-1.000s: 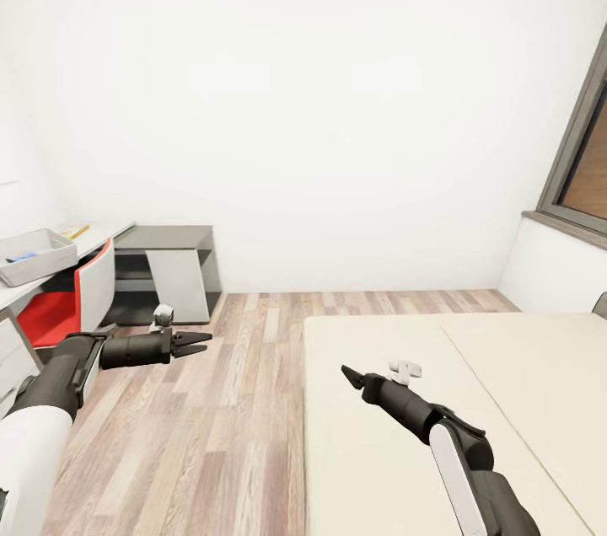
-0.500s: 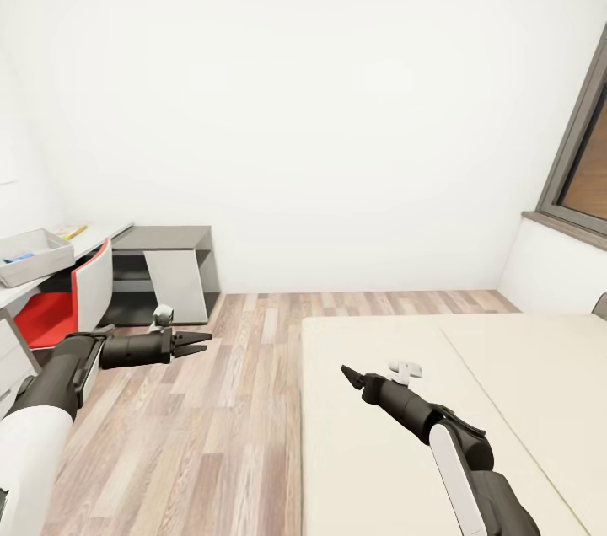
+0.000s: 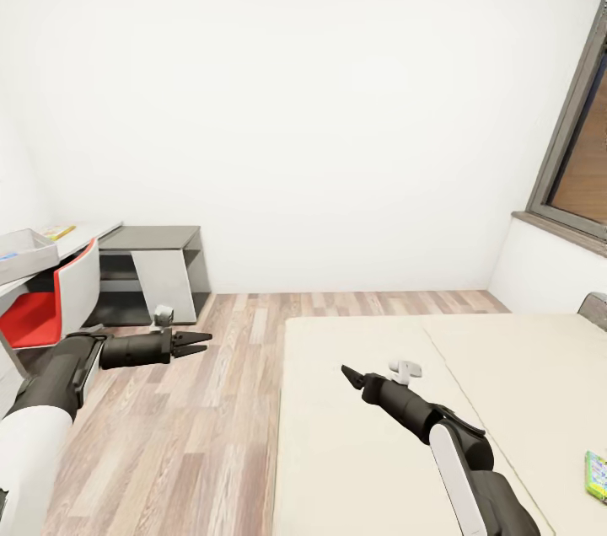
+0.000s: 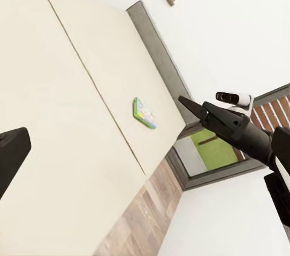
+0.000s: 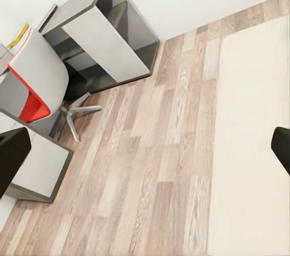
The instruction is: Put all the toys in the child's room - the three board games (two on the bed and one on the table), the two jigsaw puzzles on the table, and the tennis ball on the table - inside the toy box on the table in the child's room.
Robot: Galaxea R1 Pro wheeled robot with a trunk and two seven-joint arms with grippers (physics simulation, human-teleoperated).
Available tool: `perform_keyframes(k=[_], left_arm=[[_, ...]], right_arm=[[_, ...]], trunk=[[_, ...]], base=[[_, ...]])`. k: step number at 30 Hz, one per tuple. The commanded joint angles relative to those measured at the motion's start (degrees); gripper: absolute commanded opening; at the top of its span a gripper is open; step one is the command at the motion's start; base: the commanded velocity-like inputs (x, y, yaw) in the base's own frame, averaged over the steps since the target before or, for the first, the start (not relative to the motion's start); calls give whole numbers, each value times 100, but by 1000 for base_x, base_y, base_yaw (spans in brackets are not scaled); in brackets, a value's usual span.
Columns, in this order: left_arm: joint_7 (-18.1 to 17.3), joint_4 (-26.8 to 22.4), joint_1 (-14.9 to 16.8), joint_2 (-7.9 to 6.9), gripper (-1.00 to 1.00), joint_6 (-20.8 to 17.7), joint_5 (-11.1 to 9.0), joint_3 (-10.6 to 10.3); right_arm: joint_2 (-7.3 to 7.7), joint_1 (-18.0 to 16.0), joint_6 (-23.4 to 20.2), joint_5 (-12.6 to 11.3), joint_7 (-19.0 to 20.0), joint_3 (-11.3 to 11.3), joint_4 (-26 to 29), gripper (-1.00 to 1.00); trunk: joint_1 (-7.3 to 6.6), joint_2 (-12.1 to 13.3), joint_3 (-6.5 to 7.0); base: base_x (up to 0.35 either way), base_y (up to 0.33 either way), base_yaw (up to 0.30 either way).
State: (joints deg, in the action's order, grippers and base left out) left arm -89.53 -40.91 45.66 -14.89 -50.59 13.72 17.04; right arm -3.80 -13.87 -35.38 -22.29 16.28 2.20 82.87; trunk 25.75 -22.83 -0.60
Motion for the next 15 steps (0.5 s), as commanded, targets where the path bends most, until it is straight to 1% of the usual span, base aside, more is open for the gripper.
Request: perform_keyframes(k=[1,15], left_arm=[[-47,-4,4,4,100,-59,60,18],[-47,-4,3,4,100,-57,60,20]], right_arm=[[-6,-4,-35,-12,25,17,1,100],[-6,-3,-35,-12,25,17,1,100]], trunk=[[3,-8,-6],[3,-8,-6]], base=[[0,-300,0],[0,-301,0]])
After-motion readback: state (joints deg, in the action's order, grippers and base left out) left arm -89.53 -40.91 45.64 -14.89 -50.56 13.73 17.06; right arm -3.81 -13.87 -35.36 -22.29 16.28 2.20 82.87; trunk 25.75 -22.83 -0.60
